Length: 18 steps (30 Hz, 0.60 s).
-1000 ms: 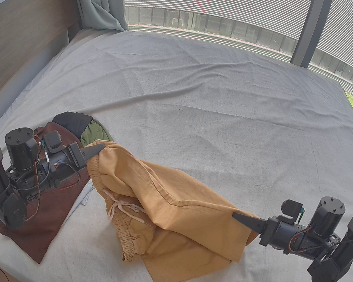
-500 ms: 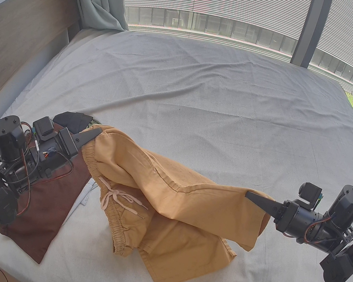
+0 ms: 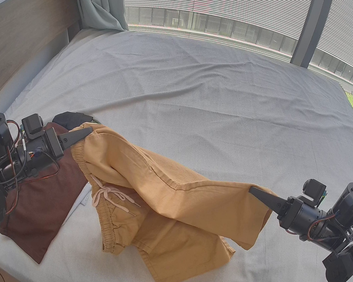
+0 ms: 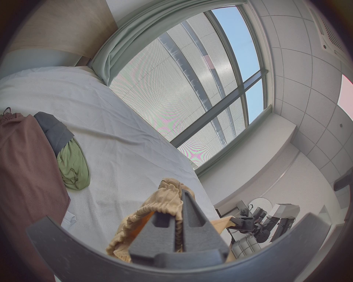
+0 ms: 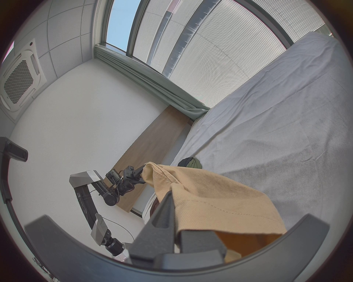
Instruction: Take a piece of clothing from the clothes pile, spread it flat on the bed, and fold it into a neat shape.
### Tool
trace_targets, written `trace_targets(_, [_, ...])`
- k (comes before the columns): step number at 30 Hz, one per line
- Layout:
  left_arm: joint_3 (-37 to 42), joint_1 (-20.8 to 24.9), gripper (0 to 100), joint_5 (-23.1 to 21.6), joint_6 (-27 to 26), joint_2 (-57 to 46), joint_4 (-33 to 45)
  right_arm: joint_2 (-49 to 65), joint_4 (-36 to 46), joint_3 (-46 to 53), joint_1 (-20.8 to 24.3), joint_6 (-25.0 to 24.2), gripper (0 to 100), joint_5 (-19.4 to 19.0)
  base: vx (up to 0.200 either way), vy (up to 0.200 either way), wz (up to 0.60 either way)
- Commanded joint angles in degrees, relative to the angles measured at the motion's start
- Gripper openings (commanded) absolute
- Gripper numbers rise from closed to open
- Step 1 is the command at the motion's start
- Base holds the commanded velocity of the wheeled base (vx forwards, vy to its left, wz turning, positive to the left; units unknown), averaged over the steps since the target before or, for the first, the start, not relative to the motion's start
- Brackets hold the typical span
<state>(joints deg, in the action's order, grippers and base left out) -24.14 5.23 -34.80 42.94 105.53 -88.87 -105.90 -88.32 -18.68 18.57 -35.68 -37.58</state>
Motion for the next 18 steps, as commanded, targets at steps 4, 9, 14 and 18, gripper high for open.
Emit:
trace_targets(4, [2.1,-2.2,0,-4.6,0.3,-4.1,0.0,0.5,-0.1,-0.5,-0.9,0.0,0,0.0,0.000,0.000,0.00])
trace_targets(9, [3.2,-4.5,0,-9.0,0.5,-5.7,0.2,0.6,-0.1,-1.3,-1.9,-0.2,0,0.0,0.000,0.000,0.00])
trace_targets(14, [3.3,-5.2,0,-9.5,0.5,-5.5,0.2,1.6,0.0,-1.7,-2.7,-0.9,0,0.0,0.000,0.000,0.00])
trace_targets(18, [3.2,-5.9,0,-9.5,0.4,-5.1,0.2,1.7,-0.1,-1.9,-3.4,-1.5,0,0.0,0.000,0.000,0.00])
